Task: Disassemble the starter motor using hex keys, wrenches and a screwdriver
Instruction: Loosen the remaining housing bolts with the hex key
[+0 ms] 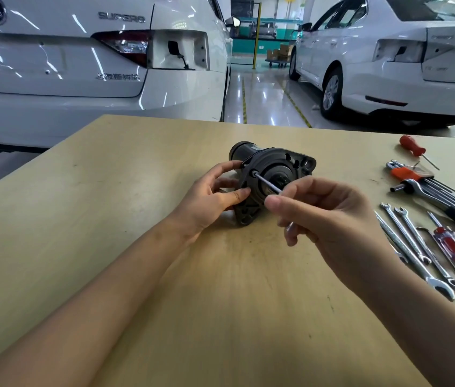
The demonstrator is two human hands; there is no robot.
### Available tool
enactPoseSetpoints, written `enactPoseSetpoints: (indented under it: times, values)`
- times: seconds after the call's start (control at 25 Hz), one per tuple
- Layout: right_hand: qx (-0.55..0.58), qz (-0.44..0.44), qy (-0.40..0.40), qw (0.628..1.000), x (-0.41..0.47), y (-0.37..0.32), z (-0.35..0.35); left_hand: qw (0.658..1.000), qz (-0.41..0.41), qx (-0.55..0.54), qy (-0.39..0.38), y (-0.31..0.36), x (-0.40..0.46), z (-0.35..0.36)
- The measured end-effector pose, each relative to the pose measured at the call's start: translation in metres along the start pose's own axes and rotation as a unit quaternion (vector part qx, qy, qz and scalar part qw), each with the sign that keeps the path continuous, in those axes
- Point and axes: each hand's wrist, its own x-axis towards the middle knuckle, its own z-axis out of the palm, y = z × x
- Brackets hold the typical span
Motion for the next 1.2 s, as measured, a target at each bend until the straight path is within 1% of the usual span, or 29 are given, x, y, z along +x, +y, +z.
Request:
enactPoseSetpoints:
  times: [0.12, 0.2, 0.32, 0.4, 0.48, 0.56, 0.64, 0.68, 0.76, 0.84, 0.92, 1.08, 1.2]
  values:
    - [-0.005, -0.045, 0.004, 0.999, 0.001, 0.000, 0.000, 1.000, 0.000, -0.002, -0.004, 0.001, -0.001, 0.000]
    - [-0.015, -0.062, -0.019, 0.998, 0.001, 0.001, 0.000, 1.000, 0.000, -0.002, -0.006, 0.001, -0.001, 0.000]
    - [0.008, -0.055, -0.072, 0.996, 0.002, 0.004, -0.005, 1.000, 0.000, -0.001, -0.005, 0.001, -0.002, 0.000]
    - [0.038, -0.048, -0.092, 0.994, 0.004, 0.004, -0.009, 1.000, -0.002, -0.005, -0.004, -0.001, -0.001, -0.001]
    - [0.078, -0.043, -0.087, 0.992, 0.005, 0.006, -0.008, 1.000, -0.006, -0.012, -0.005, -0.002, 0.000, -0.001]
    - [0.097, -0.046, -0.050, 0.993, 0.003, 0.010, -0.004, 1.000, -0.007, -0.015, -0.004, -0.003, 0.001, -0.002]
    - [0.062, -0.081, -0.013, 0.995, 0.000, 0.013, -0.001, 1.000, -0.006, -0.006, -0.003, -0.003, 0.002, -0.002]
    - [0.031, -0.109, -0.009, 0.994, -0.001, 0.013, 0.000, 1.000, -0.007, -0.003, -0.003, -0.003, 0.002, -0.002]
    - [-0.021, -0.146, -0.036, 0.988, -0.001, 0.011, -0.002, 1.000, -0.006, -0.002, -0.003, -0.004, 0.003, -0.003]
    - [-0.024, -0.129, -0.072, 0.989, 0.003, 0.009, -0.006, 1.000, -0.008, -0.006, -0.004, -0.004, 0.003, -0.003]
    - [0.014, -0.096, -0.097, 0.991, 0.006, 0.008, -0.008, 1.000, -0.011, -0.012, -0.003, -0.005, 0.004, -0.003]
    - [0.081, -0.056, -0.085, 0.992, 0.009, 0.008, -0.011, 1.000, -0.009, -0.018, -0.004, -0.006, 0.005, -0.003]
    - [0.096, -0.029, -0.111, 0.989, 0.011, 0.004, -0.014, 1.000, -0.007, -0.022, -0.005, -0.007, 0.006, -0.003]
